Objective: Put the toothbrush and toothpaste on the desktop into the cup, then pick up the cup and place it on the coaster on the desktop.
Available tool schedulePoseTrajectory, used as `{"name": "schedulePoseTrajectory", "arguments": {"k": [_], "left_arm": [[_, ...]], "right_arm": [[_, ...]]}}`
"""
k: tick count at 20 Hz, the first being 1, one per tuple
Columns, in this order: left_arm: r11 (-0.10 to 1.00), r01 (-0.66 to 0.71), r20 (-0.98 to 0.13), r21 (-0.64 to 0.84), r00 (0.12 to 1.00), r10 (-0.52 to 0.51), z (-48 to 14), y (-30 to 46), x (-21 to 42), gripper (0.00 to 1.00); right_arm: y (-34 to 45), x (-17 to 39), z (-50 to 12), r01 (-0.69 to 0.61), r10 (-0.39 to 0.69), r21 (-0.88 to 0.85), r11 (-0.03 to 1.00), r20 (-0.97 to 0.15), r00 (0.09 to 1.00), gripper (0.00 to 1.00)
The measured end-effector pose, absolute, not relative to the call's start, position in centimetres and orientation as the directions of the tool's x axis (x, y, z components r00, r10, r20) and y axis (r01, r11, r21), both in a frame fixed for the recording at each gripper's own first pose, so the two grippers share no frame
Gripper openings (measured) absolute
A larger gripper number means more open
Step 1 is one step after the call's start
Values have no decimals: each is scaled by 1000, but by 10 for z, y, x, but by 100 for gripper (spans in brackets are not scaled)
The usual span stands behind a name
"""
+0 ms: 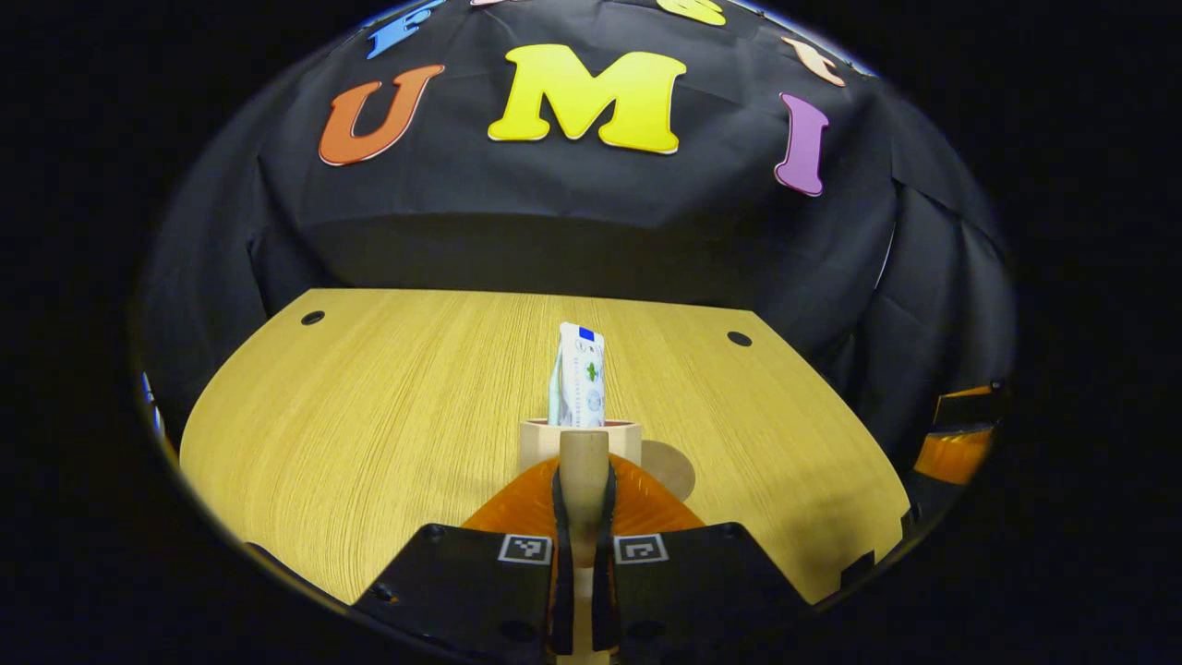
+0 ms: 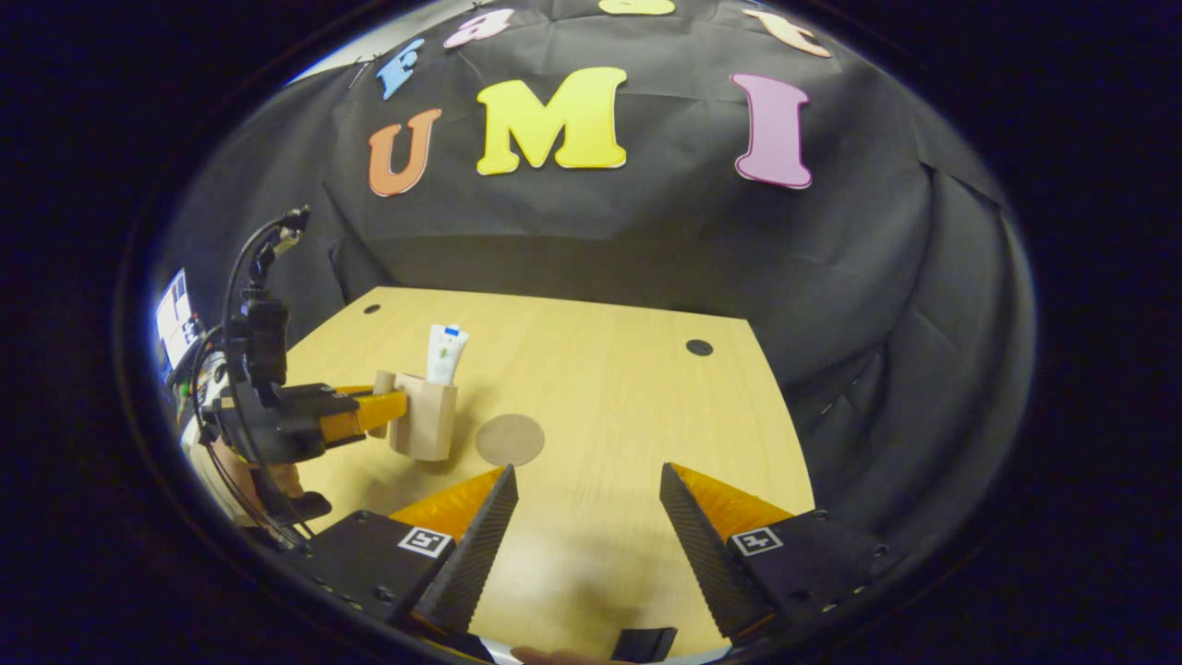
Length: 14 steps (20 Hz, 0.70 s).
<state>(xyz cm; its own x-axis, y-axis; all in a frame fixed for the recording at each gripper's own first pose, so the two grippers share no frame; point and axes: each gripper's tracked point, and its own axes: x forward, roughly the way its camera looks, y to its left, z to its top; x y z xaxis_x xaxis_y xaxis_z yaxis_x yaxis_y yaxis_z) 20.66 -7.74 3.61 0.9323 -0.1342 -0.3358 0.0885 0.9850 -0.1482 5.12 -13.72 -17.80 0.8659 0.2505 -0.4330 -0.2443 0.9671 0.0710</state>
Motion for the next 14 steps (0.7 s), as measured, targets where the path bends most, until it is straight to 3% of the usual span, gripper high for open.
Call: {"name": "schedulePoseTrajectory", "arguments": {"k": [8, 14], "left_arm": [[962, 206, -233, -177, 941, -245, 44, -146, 275, 10], [958, 219, -249, -186, 932, -262, 22, -140, 265, 11]], "right_arm": [[-171, 56, -200, -215, 203, 32, 976, -487, 850, 94], [-171, 53, -206, -196, 185, 32, 980, -496, 848, 94]]}}
